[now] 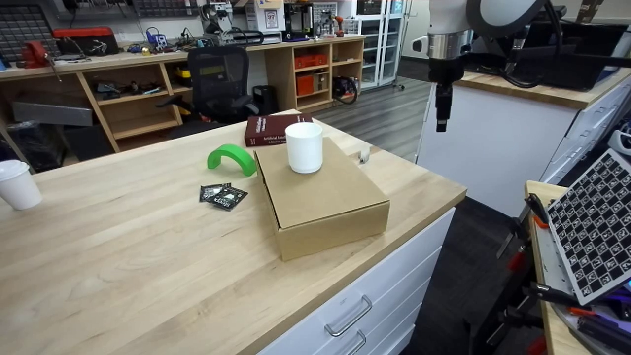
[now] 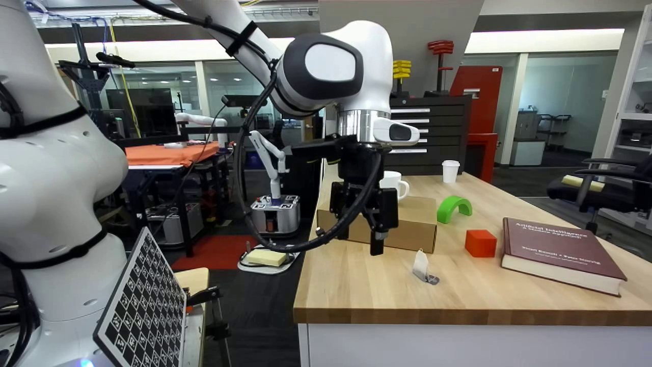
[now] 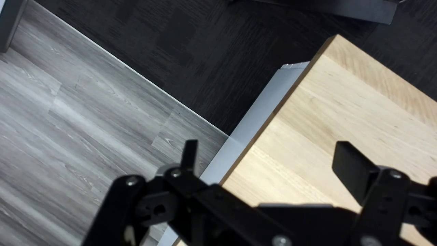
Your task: Put the tea bag into the coffee mug.
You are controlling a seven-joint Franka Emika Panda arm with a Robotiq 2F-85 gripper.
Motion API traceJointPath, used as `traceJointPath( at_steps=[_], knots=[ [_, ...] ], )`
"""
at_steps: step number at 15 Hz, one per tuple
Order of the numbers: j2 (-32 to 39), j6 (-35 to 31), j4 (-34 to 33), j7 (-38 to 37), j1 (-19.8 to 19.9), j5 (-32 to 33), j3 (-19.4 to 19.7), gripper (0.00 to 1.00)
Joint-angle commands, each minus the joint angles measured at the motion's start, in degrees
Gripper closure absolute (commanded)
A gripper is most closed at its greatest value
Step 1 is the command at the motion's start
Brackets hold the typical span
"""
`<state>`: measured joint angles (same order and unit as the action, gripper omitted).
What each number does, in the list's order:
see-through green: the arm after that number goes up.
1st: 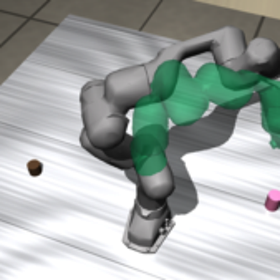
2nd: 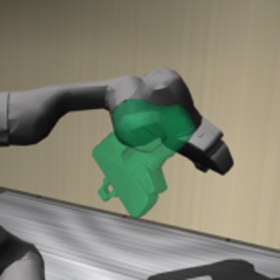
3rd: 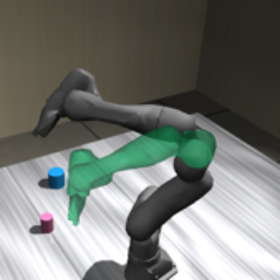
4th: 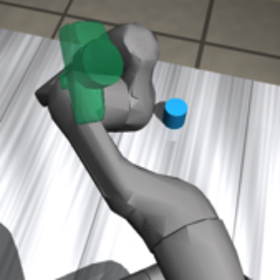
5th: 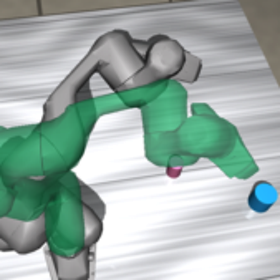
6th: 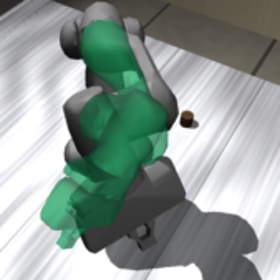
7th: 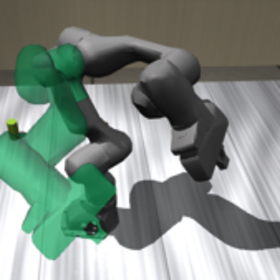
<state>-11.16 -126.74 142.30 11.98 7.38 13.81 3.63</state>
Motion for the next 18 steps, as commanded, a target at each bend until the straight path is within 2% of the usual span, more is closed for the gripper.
traceJointPath(
  at_steps=[1, 7, 10, 13, 18],
  knots=[
    [3.7, -1.4, -4.4, -1.0, -0.6, 1.5, 0.4, 0.00],
    [6.4, -0.5, -10.3, 3.1, -0.5, 0.2, 1.5, 0.00],
    [8.0, 1.6, -13.4, 7.5, -0.8, -0.7, 1.6, 0.00],
    [9.7, 4.7, -15.6, 14.8, -0.7, -1.5, 1.7, 0.00],
    [12.9, 7.0, -18.1, 18.9, -0.4, 1.0, 1.6, 0.00]
  ],
)
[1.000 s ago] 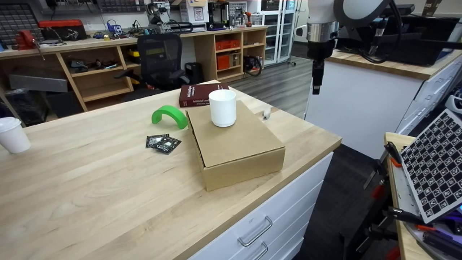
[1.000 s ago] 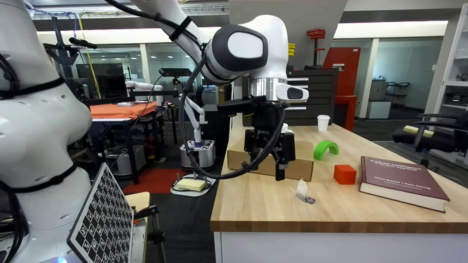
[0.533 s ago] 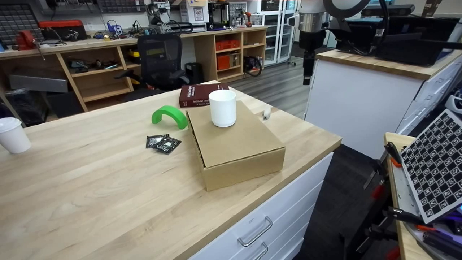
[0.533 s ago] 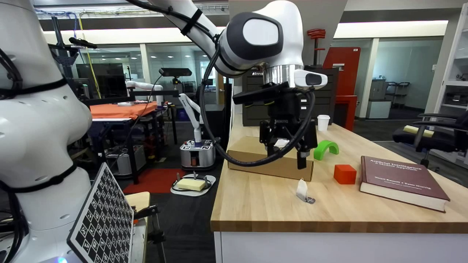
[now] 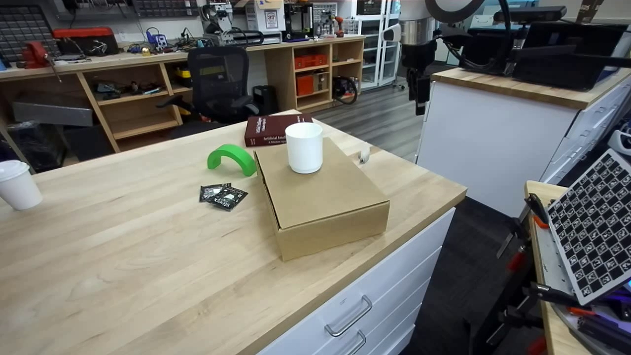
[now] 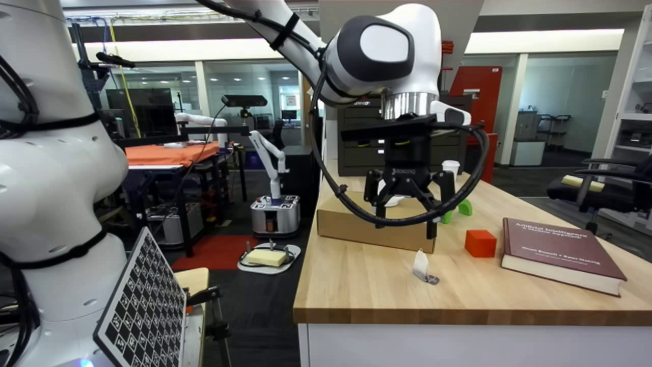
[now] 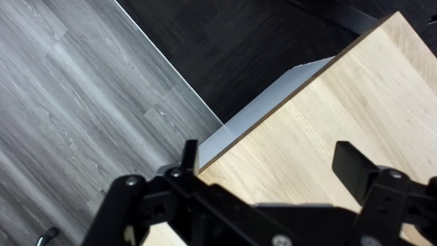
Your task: Put the tea bag into the coffee mug.
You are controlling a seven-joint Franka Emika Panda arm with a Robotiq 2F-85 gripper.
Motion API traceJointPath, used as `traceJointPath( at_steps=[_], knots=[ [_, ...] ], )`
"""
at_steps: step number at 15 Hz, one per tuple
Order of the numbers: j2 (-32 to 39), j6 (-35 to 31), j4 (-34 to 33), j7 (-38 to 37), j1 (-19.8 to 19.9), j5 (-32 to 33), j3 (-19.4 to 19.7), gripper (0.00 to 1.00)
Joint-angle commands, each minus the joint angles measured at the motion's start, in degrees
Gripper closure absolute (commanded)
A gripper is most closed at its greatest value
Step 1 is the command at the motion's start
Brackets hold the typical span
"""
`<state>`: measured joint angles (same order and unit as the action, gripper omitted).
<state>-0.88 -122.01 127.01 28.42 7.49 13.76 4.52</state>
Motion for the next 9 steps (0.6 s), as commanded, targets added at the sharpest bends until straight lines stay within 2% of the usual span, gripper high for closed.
traceJointPath(
  at_steps=[1, 9],
  knots=[
    [3.5, 2.4, -3.4, 3.1, -0.6, 1.0, 0.6, 0.00],
    [13.1, 2.5, -6.8, 8.5, -1.9, 3.6, -2.6, 0.00]
  ],
)
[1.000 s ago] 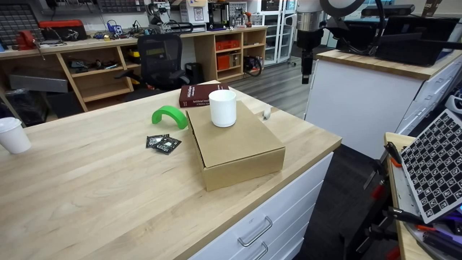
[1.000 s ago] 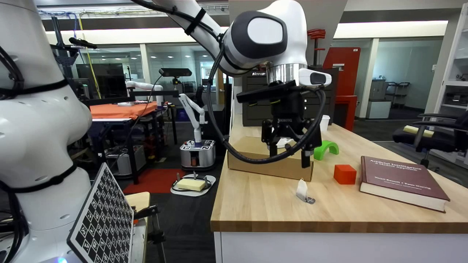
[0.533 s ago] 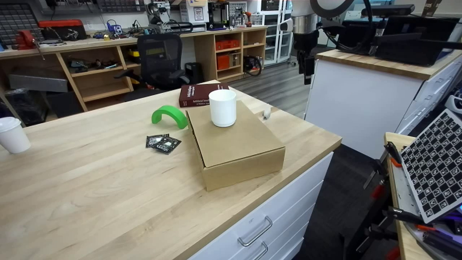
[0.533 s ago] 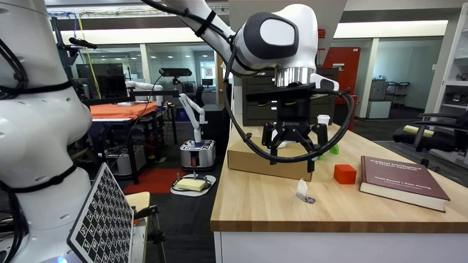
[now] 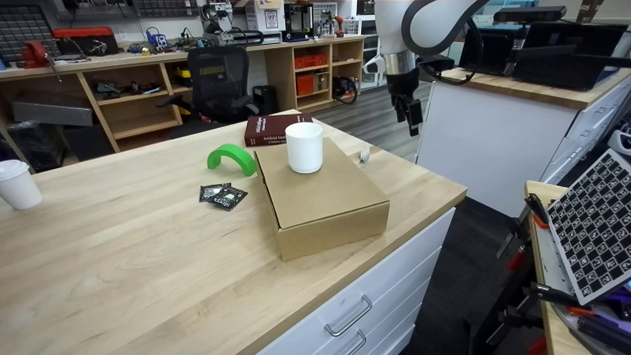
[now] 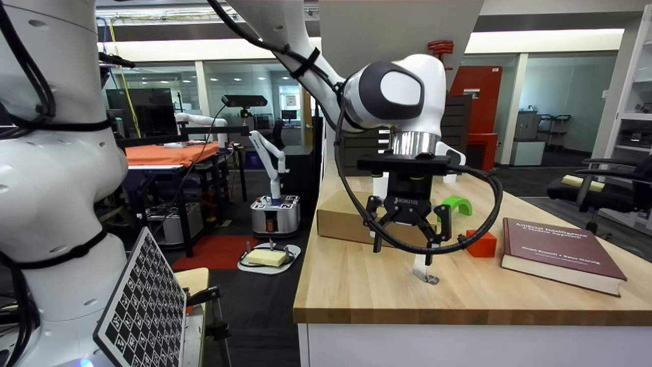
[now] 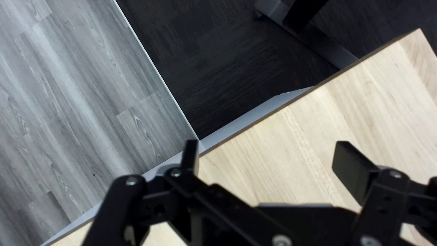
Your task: Put the tea bag into the coffee mug.
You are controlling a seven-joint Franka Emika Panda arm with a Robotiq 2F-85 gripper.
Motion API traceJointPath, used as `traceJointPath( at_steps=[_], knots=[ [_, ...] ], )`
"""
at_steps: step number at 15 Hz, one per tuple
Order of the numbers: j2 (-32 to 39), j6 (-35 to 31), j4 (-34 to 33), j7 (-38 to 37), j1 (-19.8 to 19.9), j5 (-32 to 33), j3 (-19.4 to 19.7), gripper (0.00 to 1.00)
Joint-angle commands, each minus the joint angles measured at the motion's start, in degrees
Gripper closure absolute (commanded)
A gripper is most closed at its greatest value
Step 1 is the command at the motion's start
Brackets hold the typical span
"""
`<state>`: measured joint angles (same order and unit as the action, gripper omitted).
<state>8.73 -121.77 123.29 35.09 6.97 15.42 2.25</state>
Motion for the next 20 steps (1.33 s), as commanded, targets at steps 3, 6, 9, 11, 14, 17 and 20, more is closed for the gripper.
traceJointPath(
  at_steps=[3, 6, 9, 11, 14, 17, 20],
  knots=[
    [4.7, 1.5, -4.2, 2.5, -2.2, 4.0, -1.1, 0.00],
    [4.5, 0.9, -5.9, 3.3, -2.5, 6.4, -1.3, 0.00],
    [2.2, 1.5, -5.2, 6.8, -2.1, 5.4, -1.9, 0.00],
    [1.0, 2.0, -4.4, 10.2, -1.9, 3.5, -2.3, 0.00],
    [-0.9, 2.9, -2.9, 16.1, -1.8, 0.0, -2.9, 0.00],
    [-3.0, 3.2, -1.1, 19.5, -2.1, -2.3, -3.1, 0.00],
    [-3.4, 3.7, -1.0, 19.3, -2.5, -2.5, -3.0, 0.00]
  ],
)
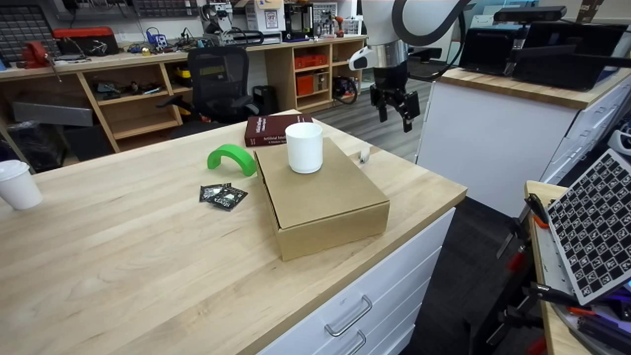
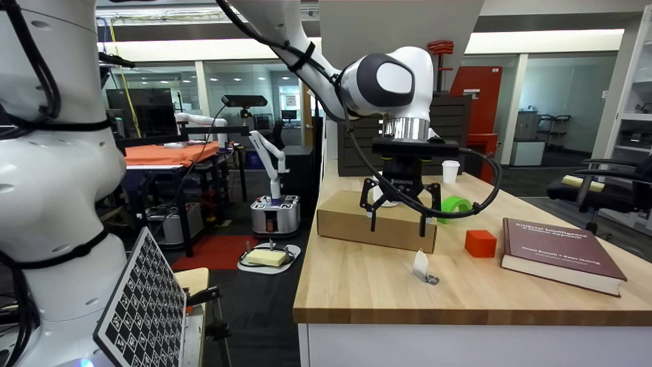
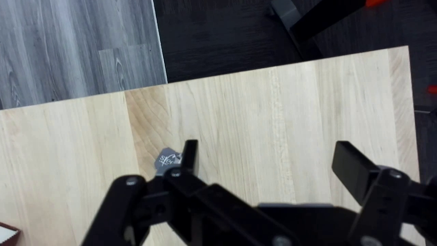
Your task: Put the tea bag into the coffee mug.
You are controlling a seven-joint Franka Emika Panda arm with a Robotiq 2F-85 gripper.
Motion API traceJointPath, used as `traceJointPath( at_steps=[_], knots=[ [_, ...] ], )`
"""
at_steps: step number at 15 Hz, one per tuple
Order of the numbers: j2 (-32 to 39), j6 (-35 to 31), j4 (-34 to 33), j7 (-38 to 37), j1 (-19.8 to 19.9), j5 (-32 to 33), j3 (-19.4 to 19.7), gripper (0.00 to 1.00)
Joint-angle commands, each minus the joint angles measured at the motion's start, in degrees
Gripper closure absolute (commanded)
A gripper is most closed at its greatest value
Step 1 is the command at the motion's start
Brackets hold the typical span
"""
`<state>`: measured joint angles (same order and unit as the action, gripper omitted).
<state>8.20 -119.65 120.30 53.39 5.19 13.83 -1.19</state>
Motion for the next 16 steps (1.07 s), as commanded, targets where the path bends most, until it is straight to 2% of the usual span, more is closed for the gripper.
traceJointPath(
  at_steps=[1, 9, 16],
  knots=[
    [-2.4, 0.2, 1.9, 1.2, -0.7, -0.7, 0.6, 0.00],
    [1.5, 0.8, -1.3, 6.5, 0.6, 1.0, 3.3, 0.00],
    [3.1, 1.7, -2.7, 14.1, 0.4, 2.0, 3.5, 0.00]
  ],
)
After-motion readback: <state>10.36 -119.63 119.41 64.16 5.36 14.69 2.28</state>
